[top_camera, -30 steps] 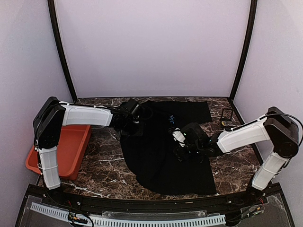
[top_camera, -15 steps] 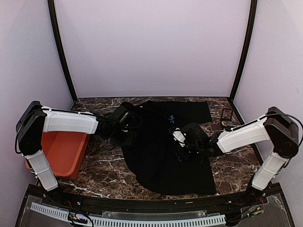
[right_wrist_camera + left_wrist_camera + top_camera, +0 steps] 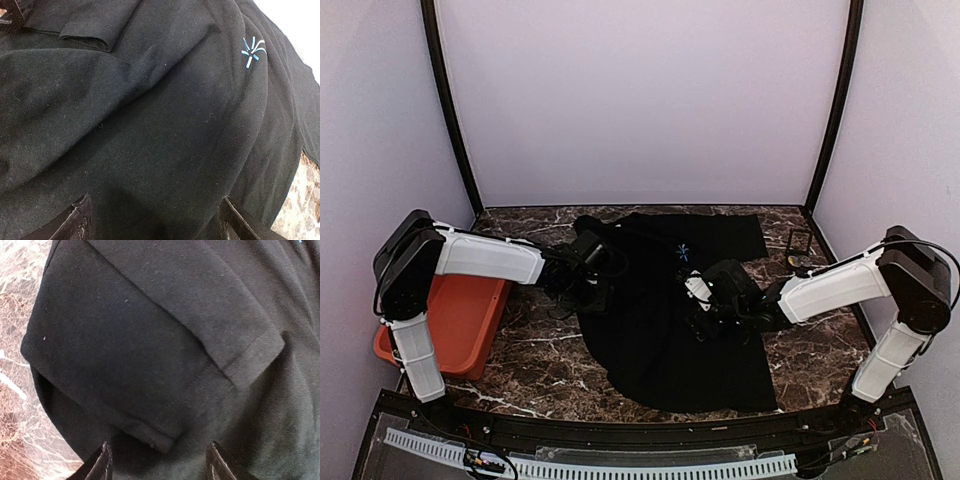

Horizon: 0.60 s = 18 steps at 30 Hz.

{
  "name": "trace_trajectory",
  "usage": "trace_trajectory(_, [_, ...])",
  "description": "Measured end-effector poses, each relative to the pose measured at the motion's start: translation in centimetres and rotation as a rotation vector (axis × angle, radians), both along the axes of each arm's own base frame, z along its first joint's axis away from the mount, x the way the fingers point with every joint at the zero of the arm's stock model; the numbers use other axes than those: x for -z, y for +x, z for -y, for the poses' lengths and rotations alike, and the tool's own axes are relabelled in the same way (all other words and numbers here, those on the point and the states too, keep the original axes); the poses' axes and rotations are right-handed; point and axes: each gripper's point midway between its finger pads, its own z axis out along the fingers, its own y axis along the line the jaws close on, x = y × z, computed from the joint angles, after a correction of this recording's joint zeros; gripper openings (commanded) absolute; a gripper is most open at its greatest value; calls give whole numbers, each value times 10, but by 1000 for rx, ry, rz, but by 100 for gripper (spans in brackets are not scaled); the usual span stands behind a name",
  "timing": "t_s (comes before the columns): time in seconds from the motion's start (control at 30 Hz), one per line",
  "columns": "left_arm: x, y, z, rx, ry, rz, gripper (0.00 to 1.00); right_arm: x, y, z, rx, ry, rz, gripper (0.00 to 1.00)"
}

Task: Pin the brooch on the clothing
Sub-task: Flatten out the crumpled clothing at the center of the board.

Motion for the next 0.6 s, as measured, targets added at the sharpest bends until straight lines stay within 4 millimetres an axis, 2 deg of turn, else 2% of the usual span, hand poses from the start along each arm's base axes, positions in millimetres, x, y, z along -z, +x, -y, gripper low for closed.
trace_trajectory(0.33, [3,7,6,-2,0,4,53,0,0,0,0,0,-1,85])
trace_trajectory(0.6, [12,7,6,-7,10,-10,36,0,0,0,1,2,-2,84])
